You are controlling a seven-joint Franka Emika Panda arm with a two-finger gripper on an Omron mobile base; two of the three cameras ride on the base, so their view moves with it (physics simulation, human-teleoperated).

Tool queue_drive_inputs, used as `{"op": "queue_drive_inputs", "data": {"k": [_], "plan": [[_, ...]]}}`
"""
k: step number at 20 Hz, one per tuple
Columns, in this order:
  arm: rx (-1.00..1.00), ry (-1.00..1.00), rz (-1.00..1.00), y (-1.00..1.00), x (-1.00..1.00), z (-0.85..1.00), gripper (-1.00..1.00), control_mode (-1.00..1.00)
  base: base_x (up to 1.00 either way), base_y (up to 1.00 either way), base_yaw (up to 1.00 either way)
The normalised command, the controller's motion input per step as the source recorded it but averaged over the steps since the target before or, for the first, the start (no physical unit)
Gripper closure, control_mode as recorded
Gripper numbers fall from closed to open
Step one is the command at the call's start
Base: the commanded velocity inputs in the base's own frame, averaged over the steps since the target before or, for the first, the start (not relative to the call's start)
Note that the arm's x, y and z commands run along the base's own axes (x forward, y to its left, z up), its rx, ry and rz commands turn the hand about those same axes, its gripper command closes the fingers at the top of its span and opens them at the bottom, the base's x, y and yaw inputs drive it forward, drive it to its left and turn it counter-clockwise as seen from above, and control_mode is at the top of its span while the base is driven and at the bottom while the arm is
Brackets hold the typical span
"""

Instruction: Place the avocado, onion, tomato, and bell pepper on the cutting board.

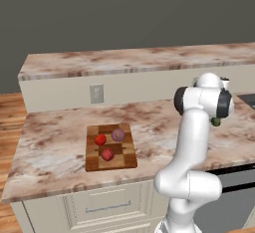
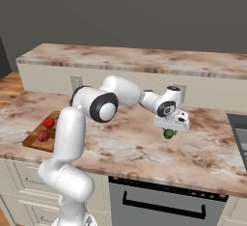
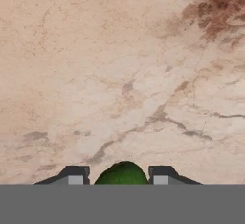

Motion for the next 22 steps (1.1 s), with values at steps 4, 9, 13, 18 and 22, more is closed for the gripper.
{"op": "queue_drive_inputs", "data": {"k": [4, 9, 13, 18, 22], "plan": [[0.00, -0.12, 0.00, 0.39, -0.34, 0.69, 1.00, -1.00, 0.00, 0.00, 0.00], [-0.01, -0.12, 0.00, 0.65, -0.37, 0.74, 1.00, -1.00, 0.00, 0.00, 0.00], [-0.03, -0.12, 0.00, 0.76, -0.39, 0.49, 1.00, -1.00, 0.00, 0.00, 0.00], [-0.07, -0.08, 0.00, 0.96, -0.33, 0.29, 1.00, -1.00, 0.00, 0.00, 0.00], [-0.08, -0.06, 0.05, 1.00, -0.21, 0.08, 1.00, -1.00, 0.00, 0.00, 0.00]]}}
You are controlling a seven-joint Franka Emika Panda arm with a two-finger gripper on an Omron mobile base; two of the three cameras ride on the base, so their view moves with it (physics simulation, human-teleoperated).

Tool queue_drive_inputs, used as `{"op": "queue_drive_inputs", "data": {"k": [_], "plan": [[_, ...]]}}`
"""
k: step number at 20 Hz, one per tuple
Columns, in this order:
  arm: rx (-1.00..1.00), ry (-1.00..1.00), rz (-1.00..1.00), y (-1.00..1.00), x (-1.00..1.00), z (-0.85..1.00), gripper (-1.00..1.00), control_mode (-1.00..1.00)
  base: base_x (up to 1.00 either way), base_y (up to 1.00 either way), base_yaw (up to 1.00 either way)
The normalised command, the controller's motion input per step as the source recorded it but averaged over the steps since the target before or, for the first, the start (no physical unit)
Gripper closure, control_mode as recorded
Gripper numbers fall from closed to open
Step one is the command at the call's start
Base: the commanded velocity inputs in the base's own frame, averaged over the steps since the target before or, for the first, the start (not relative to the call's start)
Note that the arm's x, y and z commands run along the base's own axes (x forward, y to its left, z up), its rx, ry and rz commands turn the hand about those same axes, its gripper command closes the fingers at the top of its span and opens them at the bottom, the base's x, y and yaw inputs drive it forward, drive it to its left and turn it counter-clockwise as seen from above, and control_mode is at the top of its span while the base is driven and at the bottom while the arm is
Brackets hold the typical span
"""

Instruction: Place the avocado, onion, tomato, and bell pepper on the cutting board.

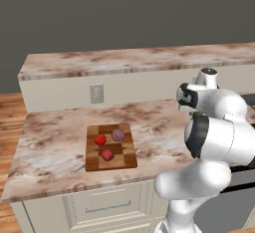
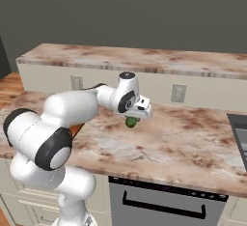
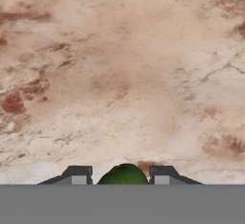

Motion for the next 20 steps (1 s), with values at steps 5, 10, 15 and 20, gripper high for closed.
{"op": "queue_drive_inputs", "data": {"k": [5, 10, 15, 20], "plan": [[-0.06, -0.03, 0.06, 1.00, -0.16, 0.23, 1.00, -1.00, 0.00, 0.00, 0.00], [0.00, 0.02, 0.07, 0.79, -0.11, 0.51, 1.00, -1.00, 0.00, 0.00, 0.00], [0.00, 0.13, 0.11, 0.63, -0.15, 0.48, 1.00, -1.00, 0.00, 0.00, 0.00], [0.00, 0.13, 0.12, 0.59, -0.16, 0.06, 1.00, -1.00, 0.00, 0.00, 0.00]]}}
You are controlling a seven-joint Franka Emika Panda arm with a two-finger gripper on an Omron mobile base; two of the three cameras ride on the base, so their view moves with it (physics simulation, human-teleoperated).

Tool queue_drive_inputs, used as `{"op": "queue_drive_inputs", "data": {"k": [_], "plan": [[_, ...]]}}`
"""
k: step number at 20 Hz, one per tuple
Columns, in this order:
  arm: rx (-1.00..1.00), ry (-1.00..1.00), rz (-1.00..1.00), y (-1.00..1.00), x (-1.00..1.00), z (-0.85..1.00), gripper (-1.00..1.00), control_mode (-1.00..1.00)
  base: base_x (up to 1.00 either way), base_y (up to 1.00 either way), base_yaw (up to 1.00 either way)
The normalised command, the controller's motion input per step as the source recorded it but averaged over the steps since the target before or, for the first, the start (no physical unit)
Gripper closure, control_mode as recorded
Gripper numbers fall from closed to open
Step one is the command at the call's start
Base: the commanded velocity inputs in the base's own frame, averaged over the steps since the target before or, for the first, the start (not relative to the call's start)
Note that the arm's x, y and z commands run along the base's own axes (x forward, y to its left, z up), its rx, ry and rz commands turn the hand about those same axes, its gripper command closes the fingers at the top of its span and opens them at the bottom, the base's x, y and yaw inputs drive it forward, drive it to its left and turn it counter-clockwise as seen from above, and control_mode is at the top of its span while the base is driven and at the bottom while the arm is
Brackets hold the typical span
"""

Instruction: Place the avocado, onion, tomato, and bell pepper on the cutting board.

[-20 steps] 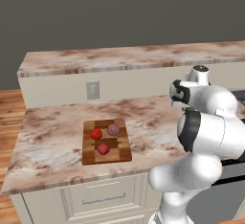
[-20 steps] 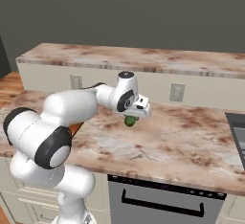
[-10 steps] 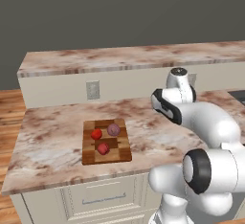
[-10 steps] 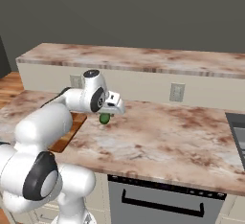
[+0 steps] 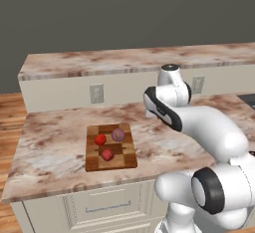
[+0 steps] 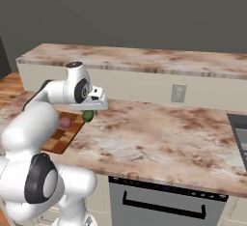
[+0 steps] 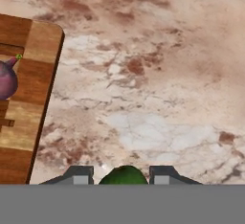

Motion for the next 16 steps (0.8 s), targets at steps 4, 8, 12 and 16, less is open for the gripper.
{"op": "queue_drive_inputs", "data": {"k": [4, 8, 12, 16], "plan": [[0.00, 0.09, 0.14, 0.69, -0.15, 0.00, 1.00, -1.00, 0.00, 0.00, 0.00], [0.00, 0.09, 0.12, 0.69, -0.04, -0.04, 1.00, -1.00, 0.00, 0.00, 0.00], [0.00, 0.08, 0.11, 0.63, 0.00, -0.17, 1.00, -1.00, 0.00, 0.00, 0.00], [0.00, 0.07, 0.09, 0.48, 0.00, -0.27, 1.00, -1.00, 0.00, 0.00, 0.00]]}}
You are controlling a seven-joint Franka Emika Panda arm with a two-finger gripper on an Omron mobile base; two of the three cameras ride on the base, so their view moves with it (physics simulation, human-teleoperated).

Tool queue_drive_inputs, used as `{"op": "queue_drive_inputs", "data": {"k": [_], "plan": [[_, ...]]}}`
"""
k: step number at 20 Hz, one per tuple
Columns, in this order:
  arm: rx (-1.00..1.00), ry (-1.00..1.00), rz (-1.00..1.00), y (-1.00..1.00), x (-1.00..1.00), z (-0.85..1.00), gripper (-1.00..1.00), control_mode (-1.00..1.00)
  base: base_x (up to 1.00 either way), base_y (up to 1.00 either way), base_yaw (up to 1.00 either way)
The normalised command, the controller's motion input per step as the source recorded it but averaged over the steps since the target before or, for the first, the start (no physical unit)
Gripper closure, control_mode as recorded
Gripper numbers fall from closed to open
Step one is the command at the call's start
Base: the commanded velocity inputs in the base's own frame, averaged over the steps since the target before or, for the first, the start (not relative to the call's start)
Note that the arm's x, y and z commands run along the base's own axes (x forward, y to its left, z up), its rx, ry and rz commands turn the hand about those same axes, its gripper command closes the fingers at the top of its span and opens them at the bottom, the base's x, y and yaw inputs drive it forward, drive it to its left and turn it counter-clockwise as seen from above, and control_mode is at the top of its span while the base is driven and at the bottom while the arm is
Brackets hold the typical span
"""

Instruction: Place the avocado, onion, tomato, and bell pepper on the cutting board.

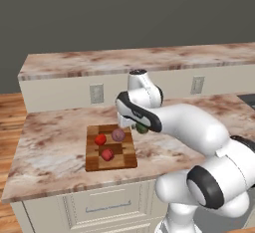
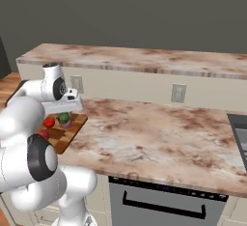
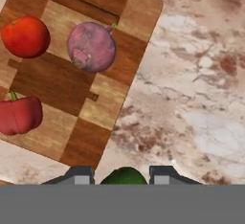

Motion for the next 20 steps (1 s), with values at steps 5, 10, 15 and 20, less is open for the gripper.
{"op": "queue_drive_inputs", "data": {"k": [5, 10, 15, 20], "plan": [[0.00, 0.08, 0.07, 0.28, 0.00, -0.32, 1.00, -1.00, 0.00, 0.00, 0.00], [0.00, 0.07, 0.06, 0.20, -0.01, -0.33, 1.00, -1.00, 0.00, 0.00, 0.00], [0.00, 0.05, 0.05, 0.19, 0.00, -0.21, 1.00, -1.00, 0.00, 0.00, 0.00], [0.00, 0.05, 0.04, 0.14, 0.00, -0.27, 1.00, -1.00, 0.00, 0.00, 0.00]]}}
